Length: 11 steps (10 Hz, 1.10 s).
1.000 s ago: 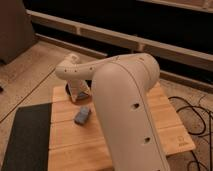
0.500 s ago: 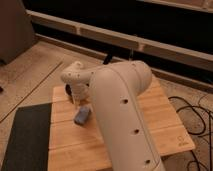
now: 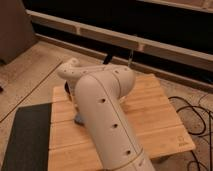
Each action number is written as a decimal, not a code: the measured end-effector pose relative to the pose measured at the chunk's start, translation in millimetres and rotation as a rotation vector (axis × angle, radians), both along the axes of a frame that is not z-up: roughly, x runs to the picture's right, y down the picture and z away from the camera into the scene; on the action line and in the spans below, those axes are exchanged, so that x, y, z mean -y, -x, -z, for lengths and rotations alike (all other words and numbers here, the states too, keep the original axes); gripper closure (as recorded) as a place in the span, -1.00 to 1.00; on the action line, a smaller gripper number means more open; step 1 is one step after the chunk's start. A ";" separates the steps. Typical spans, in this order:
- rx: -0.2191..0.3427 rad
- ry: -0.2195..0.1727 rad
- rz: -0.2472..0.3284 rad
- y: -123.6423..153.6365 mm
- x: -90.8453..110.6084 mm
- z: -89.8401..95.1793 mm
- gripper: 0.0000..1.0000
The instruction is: Push the ceramic bowl across the table
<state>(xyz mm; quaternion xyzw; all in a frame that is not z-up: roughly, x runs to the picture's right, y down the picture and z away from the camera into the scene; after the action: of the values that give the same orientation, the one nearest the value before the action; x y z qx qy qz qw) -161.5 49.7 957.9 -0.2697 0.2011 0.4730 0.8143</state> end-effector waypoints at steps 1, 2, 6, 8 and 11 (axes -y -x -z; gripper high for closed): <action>0.021 -0.018 -0.005 0.8 7.4 -9.0 -0.30; 0.045 -0.043 -0.012 -1.6 17.2 -21.7 -0.30; 0.109 -0.163 -0.060 -19.7 66.2 -45.7 -0.30; 0.166 -0.216 -0.077 -11.9 87.5 -39.0 -0.30; 0.187 -0.219 -0.085 -6.7 89.2 -32.2 -0.30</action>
<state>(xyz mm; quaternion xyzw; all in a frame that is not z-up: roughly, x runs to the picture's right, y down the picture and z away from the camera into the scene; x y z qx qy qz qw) -154.8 -39.5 990.1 -0.2303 0.0600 0.4990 0.8333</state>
